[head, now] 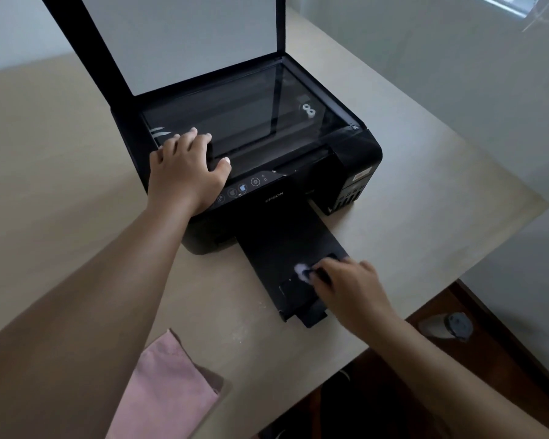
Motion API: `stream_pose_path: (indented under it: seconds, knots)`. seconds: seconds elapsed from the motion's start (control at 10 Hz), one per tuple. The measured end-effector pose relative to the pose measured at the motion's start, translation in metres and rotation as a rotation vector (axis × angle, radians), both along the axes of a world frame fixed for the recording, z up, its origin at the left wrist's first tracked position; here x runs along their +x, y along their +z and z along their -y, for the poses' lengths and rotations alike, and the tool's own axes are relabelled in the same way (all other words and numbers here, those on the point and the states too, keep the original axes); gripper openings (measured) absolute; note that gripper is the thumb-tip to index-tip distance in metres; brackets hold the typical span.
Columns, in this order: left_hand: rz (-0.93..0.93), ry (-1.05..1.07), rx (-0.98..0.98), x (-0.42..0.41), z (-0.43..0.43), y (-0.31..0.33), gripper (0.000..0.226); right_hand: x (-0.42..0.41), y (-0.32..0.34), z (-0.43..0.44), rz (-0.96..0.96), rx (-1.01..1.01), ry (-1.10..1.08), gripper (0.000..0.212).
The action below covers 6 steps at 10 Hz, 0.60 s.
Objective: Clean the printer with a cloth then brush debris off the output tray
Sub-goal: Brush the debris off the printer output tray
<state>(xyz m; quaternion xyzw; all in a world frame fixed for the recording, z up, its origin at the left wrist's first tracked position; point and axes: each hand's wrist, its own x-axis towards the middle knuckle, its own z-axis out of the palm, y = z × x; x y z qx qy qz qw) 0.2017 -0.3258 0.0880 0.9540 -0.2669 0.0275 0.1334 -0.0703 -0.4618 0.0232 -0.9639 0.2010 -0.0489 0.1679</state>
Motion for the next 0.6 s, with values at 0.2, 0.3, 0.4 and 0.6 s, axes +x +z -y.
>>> stream_pose_path:
  seconds: [0.2, 0.3, 0.4, 0.6]
  knots:
    - [-0.002, -0.004, 0.004, -0.001, 0.000, 0.001, 0.064, -0.006, 0.000, 0.005, -0.039, -0.028, -0.069, 0.019]
    - [-0.003, -0.005, 0.002, 0.000, 0.001, 0.003, 0.065, -0.006, 0.006, 0.009, 0.068, -0.072, -0.211, 0.019]
    - [-0.007, -0.008, 0.008, 0.000, 0.000, 0.003, 0.065, 0.001, 0.005, -0.013, -0.053, 0.024, 0.034, 0.027]
    - [-0.008, -0.013, 0.008, -0.002, 0.001, 0.001, 0.065, -0.002, 0.005, -0.020, 0.027, 0.197, -0.169, 0.030]
